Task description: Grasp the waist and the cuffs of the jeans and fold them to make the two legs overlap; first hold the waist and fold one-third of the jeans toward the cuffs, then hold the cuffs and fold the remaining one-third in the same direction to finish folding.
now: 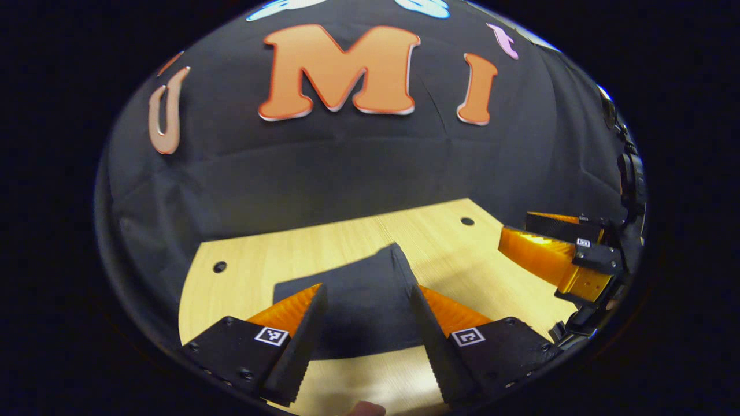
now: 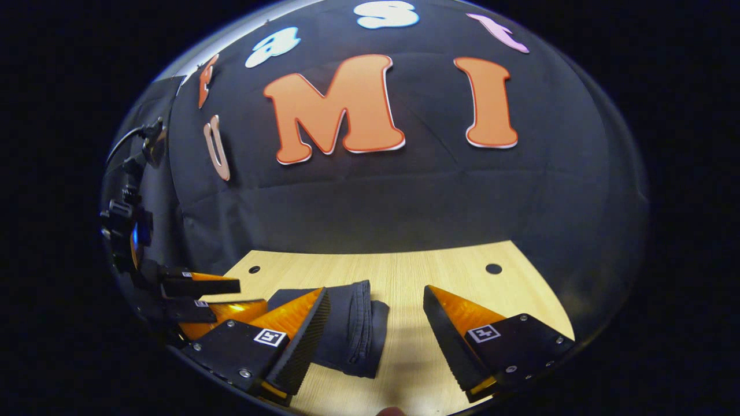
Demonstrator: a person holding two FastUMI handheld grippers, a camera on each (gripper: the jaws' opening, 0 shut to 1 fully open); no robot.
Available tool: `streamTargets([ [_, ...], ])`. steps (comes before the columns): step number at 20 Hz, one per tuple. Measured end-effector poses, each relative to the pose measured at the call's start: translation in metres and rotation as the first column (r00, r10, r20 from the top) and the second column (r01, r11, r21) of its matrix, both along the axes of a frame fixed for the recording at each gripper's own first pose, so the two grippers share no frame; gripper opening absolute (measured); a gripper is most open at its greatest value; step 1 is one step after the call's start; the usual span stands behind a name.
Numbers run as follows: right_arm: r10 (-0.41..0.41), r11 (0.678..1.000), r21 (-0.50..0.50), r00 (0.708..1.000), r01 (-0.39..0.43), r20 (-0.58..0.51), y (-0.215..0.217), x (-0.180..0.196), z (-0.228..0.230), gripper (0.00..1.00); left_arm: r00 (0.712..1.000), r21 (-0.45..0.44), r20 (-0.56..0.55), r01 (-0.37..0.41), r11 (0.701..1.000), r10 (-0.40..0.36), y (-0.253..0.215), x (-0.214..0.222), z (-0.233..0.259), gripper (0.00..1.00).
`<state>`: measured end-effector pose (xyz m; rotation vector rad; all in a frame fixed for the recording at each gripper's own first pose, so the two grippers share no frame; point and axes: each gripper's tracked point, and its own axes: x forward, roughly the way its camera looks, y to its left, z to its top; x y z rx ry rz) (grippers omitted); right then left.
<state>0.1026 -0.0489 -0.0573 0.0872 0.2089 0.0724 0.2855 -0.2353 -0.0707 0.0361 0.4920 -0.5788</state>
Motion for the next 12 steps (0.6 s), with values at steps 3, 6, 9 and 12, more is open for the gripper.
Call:
streamTargets([
  [3,-0.01,1.0,-0.003,0.998,0.011,0.066,0.016,-0.013,0.024,0.98,0.992,-0.08,0.112,-0.049,0.996,0.058,0.032,0.004,0.031,0.88],
  [6,-0.034,0.999,-0.001,0.989,0.034,0.142,0.033,-0.027,0.046,0.98,0.979,-0.109,0.18,-0.078,0.991,0.096,0.065,0.003,0.043,0.89],
  [9,-0.046,0.999,-0.009,0.978,0.049,0.206,0.049,-0.046,0.064,0.98,0.947,-0.179,0.28,-0.109,0.978,0.157,0.101,-0.005,0.07,0.89],
  [12,-0.036,0.999,-0.009,0.958,0.04,0.285,0.067,-0.066,0.088,0.97,0.916,-0.202,0.354,-0.125,0.971,0.191,0.136,-0.018,0.085,0.89],
])
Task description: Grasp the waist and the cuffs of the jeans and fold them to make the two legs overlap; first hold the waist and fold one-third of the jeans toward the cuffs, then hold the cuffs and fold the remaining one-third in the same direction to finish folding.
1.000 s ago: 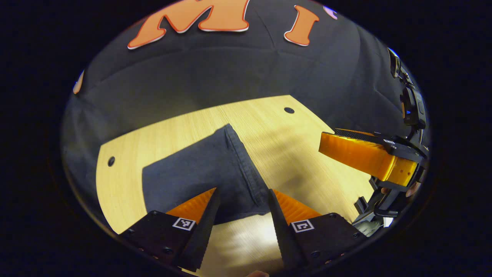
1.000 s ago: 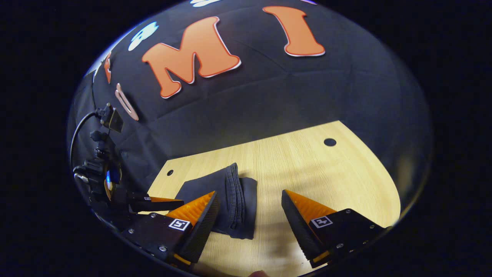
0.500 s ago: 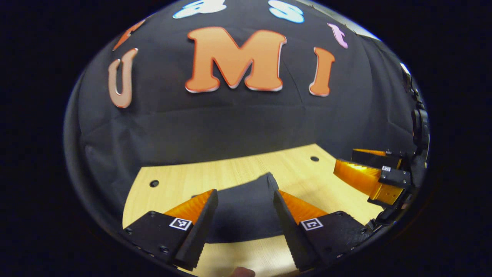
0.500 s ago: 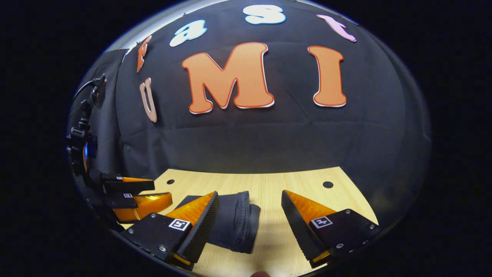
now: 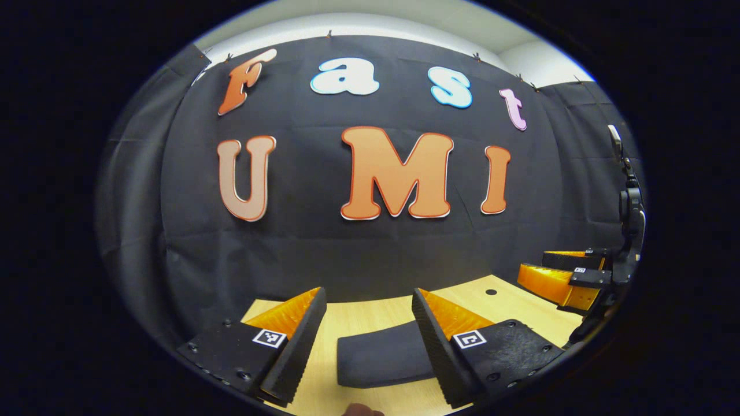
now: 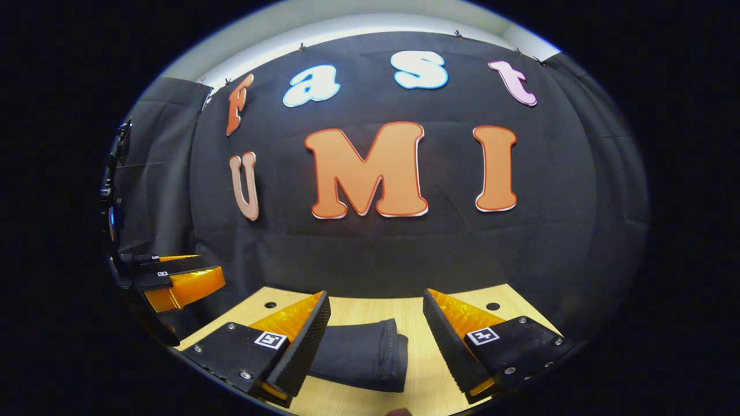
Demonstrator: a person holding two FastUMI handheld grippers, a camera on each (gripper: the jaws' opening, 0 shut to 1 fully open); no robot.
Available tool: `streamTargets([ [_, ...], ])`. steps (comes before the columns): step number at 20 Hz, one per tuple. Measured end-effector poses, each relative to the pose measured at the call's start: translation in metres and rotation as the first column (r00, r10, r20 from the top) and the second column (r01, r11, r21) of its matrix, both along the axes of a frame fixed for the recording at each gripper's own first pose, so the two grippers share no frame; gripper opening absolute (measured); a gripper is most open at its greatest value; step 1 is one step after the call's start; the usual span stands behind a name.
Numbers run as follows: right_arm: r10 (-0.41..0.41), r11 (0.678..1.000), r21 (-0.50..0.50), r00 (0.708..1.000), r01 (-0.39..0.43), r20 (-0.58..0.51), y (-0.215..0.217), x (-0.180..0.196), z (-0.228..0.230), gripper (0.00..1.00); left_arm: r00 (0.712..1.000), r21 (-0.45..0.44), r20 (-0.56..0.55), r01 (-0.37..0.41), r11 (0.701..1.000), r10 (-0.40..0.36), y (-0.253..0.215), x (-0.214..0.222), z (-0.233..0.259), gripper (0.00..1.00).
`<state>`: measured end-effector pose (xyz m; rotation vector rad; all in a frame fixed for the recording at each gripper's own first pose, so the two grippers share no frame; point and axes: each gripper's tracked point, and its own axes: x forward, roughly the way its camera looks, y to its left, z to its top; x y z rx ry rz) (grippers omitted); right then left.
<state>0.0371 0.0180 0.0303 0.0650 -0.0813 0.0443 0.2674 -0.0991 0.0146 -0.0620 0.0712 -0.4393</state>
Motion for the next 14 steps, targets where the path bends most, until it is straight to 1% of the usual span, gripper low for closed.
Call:
streamTargets([
  [1,-0.003,1.0,-0.01,1.0,0.003,0.027,0.003,-0.005,0.007,0.97,1.0,0.002,0.0,-0.013,1.0,0.013,0.007,0.0,0.0,0.89],
  [2,-0.011,1.0,-0.021,0.999,0.012,0.052,0.005,-0.01,0.013,1.0,0.999,-0.005,0.014,-0.029,1.0,0.029,0.013,-0.001,0.001,0.89],
  [3,-0.018,0.999,-0.032,0.997,0.021,0.077,0.007,-0.013,0.018,0.97,0.998,-0.021,0.045,-0.044,0.999,0.045,0.019,-0.004,0.004,0.89],
  [5,-0.019,0.999,-0.047,0.993,0.025,0.113,0.012,-0.019,0.024,0.97,0.991,-0.051,0.122,-0.051,0.997,0.057,0.023,-0.013,0.017,0.89],
  [6,-0.015,0.998,-0.052,0.992,0.022,0.123,0.014,-0.021,0.026,0.97,0.987,-0.052,0.146,-0.052,0.997,0.059,0.024,-0.019,0.019,0.88],
  [7,-0.019,0.998,-0.056,0.991,0.026,0.129,0.015,-0.023,0.025,0.89,0.986,-0.043,0.157,-0.058,0.997,0.064,0.026,-0.02,0.015,0.89],
  [8,-0.019,0.998,-0.058,0.99,0.027,0.139,0.016,-0.026,0.025,1.0,0.985,-0.033,0.158,-0.07,0.997,0.074,0.028,-0.021,0.01,0.88],
  [9,-0.02,0.998,-0.062,0.989,0.029,0.145,0.017,-0.027,0.026,0.97,0.985,-0.024,0.153,-0.077,0.997,0.08,0.03,-0.023,0.003,0.88],
  [10,-0.02,0.997,-0.067,0.989,0.03,0.147,0.016,-0.027,0.023,0.89,0.985,-0.021,0.146,-0.088,0.996,0.09,0.031,-0.026,-0.003,0.88],
  [12,-0.023,0.997,-0.075,0.99,0.033,0.137,0.015,-0.03,0.015,1.0,0.987,-0.014,0.13,-0.096,0.995,0.097,0.033,-0.028,-0.011,0.89],
  [14,-0.027,0.997,-0.068,0.993,0.035,0.117,0.012,-0.03,0.006,1.0,0.987,-0.003,0.123,-0.107,0.994,0.107,0.037,-0.027,-0.021,0.89],
])
